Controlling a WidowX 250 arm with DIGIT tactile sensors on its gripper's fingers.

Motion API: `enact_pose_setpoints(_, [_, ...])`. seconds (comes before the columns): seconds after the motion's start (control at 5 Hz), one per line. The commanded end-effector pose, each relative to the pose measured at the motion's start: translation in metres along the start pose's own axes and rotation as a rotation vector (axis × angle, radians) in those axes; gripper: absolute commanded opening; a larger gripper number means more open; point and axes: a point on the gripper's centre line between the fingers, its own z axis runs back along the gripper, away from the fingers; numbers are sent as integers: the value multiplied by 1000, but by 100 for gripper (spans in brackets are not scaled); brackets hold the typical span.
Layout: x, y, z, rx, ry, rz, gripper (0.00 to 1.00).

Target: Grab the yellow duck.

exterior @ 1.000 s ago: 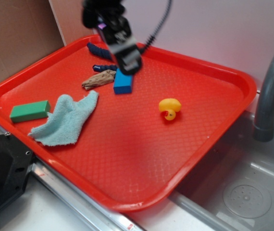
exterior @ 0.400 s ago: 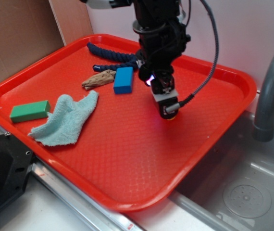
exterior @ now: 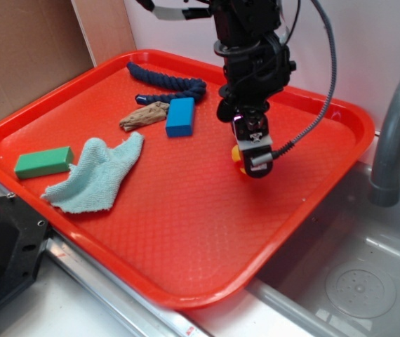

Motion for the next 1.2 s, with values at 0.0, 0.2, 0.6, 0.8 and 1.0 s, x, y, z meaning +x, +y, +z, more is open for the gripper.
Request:
enact_pose_setpoints(0.0, [4,4,13,71,-14,-24,0])
enact_pose_setpoints(0.2, [-9,16,30,134,-25,51,0])
enact_pose_setpoints(0.6, [-74,29,136,65,-60,458,0])
enact_pose_setpoints(0.8, [-101,22,188,88,-85,706,0])
enact_pose_setpoints(1.0, [-116,6,223,145,-146,948,0])
